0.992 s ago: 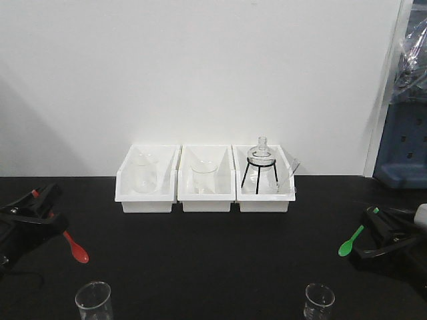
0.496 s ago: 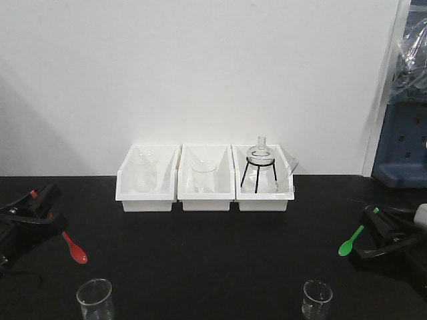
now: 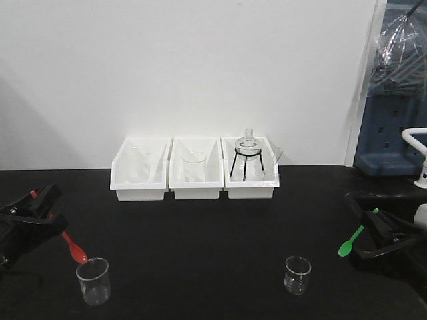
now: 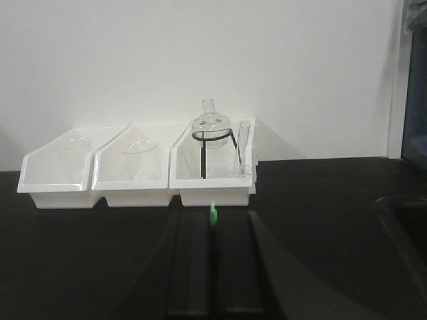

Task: Sort red and green spoons into left cabinet
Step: 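Drive the base away from the bench toward the white cabinet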

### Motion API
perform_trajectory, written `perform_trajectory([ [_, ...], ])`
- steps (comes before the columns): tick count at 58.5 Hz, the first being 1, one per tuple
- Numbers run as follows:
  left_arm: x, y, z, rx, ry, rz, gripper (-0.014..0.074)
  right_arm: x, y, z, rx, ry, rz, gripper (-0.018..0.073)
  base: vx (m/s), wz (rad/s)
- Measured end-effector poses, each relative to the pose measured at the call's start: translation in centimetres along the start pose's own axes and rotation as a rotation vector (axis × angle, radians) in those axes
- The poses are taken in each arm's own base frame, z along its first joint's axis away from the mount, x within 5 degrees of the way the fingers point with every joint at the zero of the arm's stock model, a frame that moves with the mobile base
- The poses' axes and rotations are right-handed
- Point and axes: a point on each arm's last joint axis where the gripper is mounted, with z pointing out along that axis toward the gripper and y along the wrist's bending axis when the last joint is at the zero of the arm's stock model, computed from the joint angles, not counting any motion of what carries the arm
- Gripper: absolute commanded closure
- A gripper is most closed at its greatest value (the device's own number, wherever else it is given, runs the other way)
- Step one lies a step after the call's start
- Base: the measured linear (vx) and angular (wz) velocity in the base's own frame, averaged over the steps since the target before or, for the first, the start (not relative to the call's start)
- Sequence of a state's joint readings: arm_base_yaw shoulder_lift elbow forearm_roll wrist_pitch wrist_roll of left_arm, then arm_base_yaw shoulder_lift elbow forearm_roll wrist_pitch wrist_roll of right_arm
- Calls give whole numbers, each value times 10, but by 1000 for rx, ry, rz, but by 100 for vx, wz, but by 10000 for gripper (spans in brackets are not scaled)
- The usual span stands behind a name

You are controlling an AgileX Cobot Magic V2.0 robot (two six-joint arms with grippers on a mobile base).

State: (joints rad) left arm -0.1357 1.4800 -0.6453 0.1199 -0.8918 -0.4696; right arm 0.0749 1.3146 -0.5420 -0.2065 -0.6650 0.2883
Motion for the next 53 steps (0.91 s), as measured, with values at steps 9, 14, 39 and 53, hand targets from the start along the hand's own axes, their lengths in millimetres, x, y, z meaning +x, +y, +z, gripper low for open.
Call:
perform_trajectory([
  [9, 0, -1, 0, 4, 2, 2, 600, 0, 0, 0, 1, 0, 1, 565, -19, -2],
  [14, 0, -1, 0, 4, 2, 2, 600, 0, 0, 0, 1, 0, 1, 565, -20, 7],
  [39, 0, -1, 0, 4, 2, 1, 600, 0, 0, 0, -1, 0, -2, 565, -24, 12],
  [53, 0, -1, 0, 4, 2, 1, 600, 0, 0, 0, -1, 0, -2, 565, -25, 10],
])
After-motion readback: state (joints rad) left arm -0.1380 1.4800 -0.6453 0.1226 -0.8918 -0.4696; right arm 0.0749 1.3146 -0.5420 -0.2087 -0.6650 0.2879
